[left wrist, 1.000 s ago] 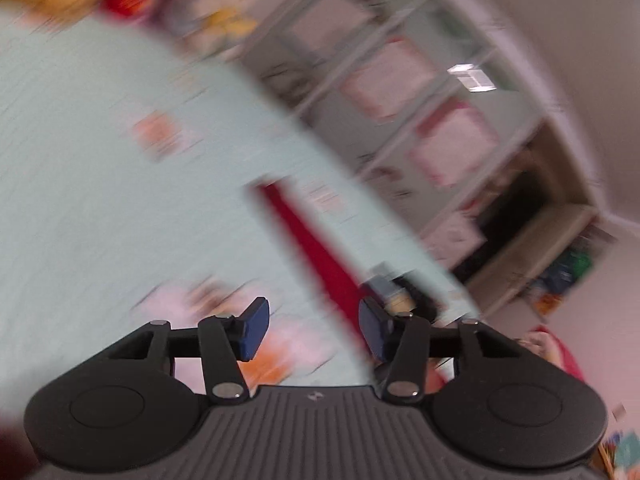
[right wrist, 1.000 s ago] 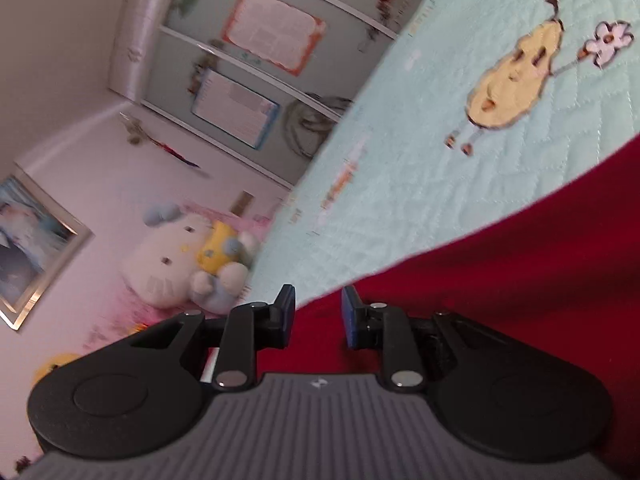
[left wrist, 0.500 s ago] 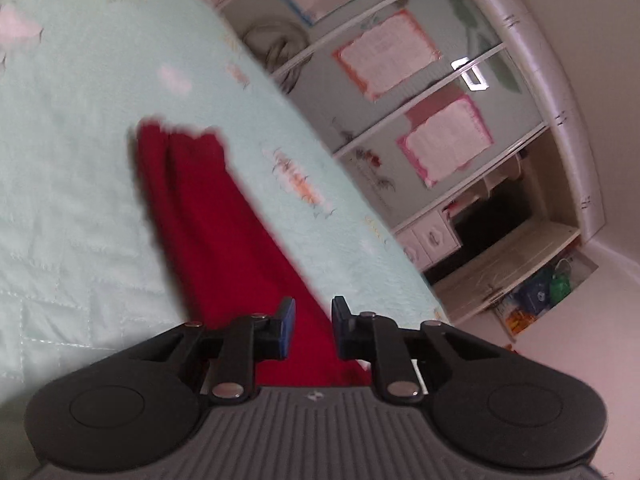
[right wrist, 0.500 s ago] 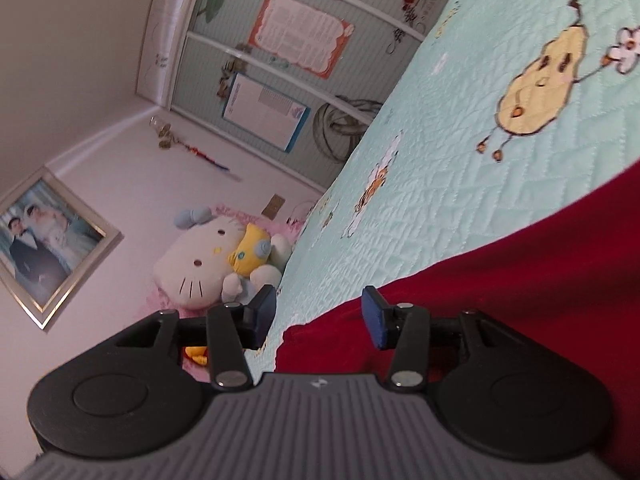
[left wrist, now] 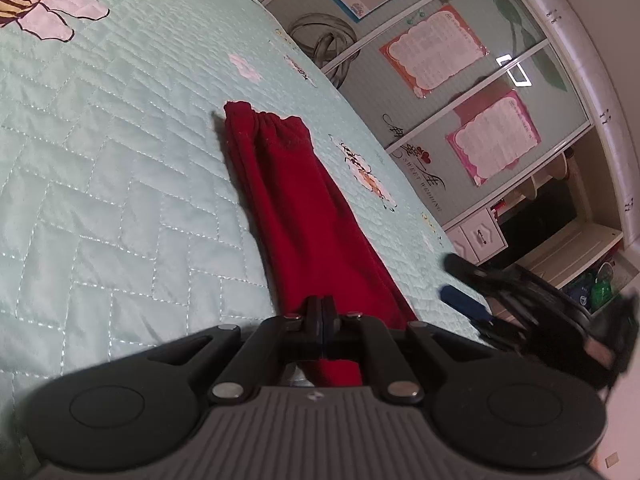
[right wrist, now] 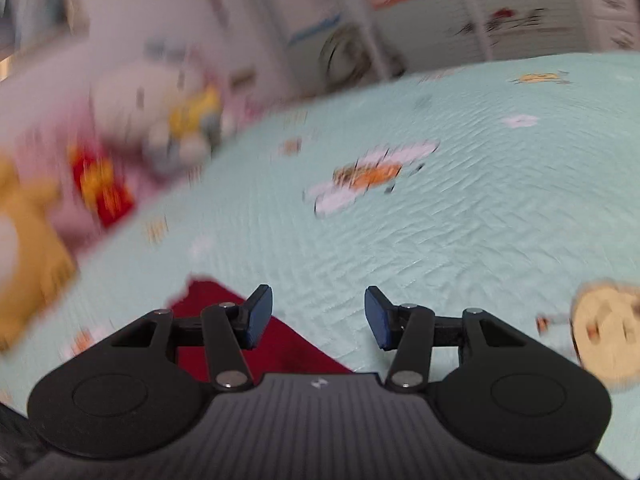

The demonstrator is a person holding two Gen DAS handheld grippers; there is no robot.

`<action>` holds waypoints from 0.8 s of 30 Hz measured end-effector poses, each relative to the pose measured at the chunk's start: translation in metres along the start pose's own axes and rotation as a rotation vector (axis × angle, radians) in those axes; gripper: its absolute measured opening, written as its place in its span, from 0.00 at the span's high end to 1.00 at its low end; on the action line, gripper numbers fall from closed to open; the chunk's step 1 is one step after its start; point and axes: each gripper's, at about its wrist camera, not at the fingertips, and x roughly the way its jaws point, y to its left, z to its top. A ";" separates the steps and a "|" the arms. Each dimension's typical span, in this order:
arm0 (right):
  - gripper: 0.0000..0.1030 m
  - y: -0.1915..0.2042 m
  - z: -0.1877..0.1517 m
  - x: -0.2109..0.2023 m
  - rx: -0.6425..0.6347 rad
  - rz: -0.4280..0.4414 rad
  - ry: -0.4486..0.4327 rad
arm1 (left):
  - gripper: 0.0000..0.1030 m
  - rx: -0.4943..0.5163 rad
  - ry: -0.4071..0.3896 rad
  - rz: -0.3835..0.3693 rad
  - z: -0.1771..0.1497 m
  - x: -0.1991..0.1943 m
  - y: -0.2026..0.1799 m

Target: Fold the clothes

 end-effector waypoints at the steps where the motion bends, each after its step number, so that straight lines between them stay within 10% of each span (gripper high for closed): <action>1: 0.50 0.004 0.001 0.008 -0.031 0.003 0.030 | 0.95 -0.002 0.000 -0.002 0.001 0.001 -0.001; 9: 0.53 0.029 -0.013 0.042 -0.160 -0.014 0.140 | 0.95 -0.006 -0.002 -0.006 -0.001 0.002 -0.001; 16: 1.00 0.037 -0.013 0.047 -0.221 -0.001 0.151 | 0.95 -0.005 -0.004 -0.004 -0.001 0.002 -0.002; 24: 1.00 0.044 -0.008 0.058 -0.256 -0.165 0.094 | 0.94 -0.005 -0.003 -0.004 0.000 0.002 -0.001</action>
